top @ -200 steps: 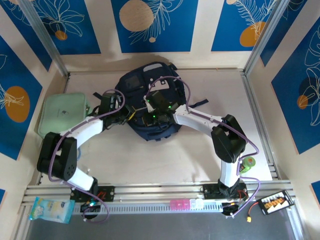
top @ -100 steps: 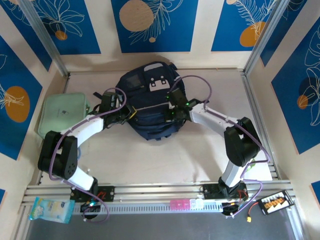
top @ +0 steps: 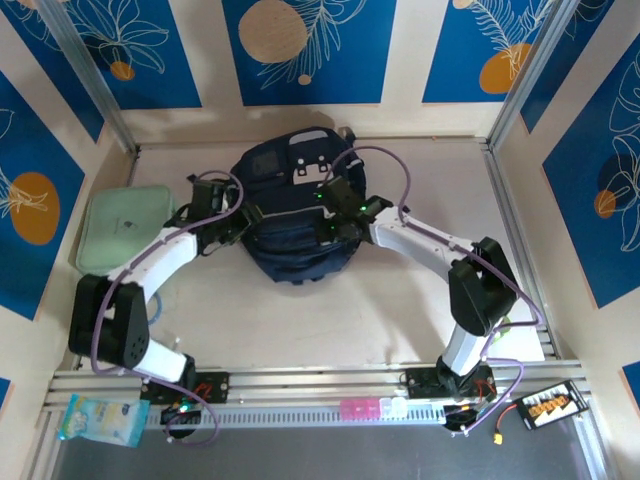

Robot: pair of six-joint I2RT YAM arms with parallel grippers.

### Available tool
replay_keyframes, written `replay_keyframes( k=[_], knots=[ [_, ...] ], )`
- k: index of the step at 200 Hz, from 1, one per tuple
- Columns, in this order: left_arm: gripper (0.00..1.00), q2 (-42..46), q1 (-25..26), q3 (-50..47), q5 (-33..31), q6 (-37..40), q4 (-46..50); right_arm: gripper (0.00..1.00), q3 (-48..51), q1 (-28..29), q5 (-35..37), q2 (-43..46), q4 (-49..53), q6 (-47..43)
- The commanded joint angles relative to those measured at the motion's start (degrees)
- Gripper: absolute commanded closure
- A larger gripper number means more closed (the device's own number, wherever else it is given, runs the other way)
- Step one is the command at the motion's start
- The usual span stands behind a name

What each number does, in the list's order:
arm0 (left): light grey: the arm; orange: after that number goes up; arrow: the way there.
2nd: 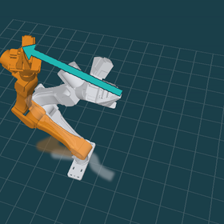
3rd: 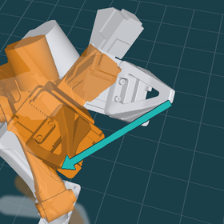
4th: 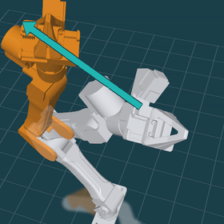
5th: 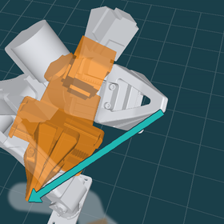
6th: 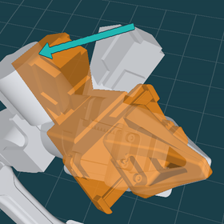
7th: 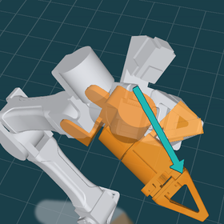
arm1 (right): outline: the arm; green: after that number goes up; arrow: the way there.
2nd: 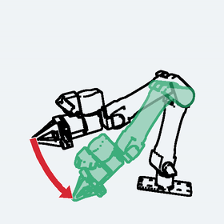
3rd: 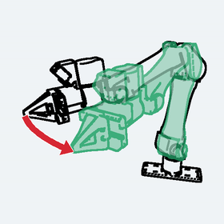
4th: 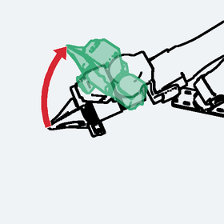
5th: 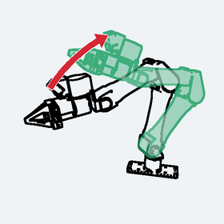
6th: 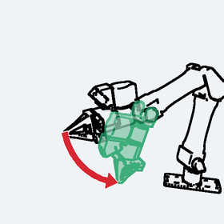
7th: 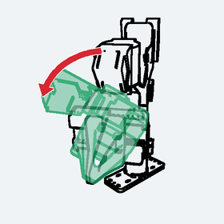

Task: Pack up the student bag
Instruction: Zip the student bag at the center of the table.

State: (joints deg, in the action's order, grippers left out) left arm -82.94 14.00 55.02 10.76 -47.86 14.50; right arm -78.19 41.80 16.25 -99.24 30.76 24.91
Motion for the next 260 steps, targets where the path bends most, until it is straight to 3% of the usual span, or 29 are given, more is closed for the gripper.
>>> replay_keyframes(
  k=[1,42,83,98,146,189,220,260],
  knots=[
    [0.40,5.91,-0.74,0.00,-7.45,4.20,8.28,1.00,-4.35,3.02,-6.75,-2.65,-3.72,-1.07],
    [0.38,10.75,-1.07,-5.15,-1.79,-3.28,3.07,1.00,-9.89,6.81,-11.47,-7.30,-4.40,-0.31],
    [0.49,8.82,-0.79,-12.84,6.39,-20.91,-15.52,1.00,-11.02,8.33,-12.81,-8.58,-4.84,0.36],
    [0.50,7.25,-0.79,-13.63,6.70,-23.94,-19.61,1.00,-11.03,8.47,-12.91,-8.52,-5.00,0.75],
    [0.59,2.92,-0.64,-13.04,7.15,-26.36,-25.37,1.00,-10.52,8.38,-12.30,-8.35,-4.68,1.71],
    [0.85,2.21,-0.62,-13.01,5.81,-25.09,-25.40,1.00,-8.44,7.88,-9.00,-7.53,-2.18,0.83],
    [0.98,2.86,-0.68,-12.94,5.02,-23.59,-24.29,1.00,-2.85,5.00,-6.30,-4.41,-0.44,-0.89],
    [1.00,2.86,-0.67,-12.74,5.56,-22.12,-22.91,0.97,1.35,0.57,-1.20,-1.09,1.54,-5.42]
  ],
)
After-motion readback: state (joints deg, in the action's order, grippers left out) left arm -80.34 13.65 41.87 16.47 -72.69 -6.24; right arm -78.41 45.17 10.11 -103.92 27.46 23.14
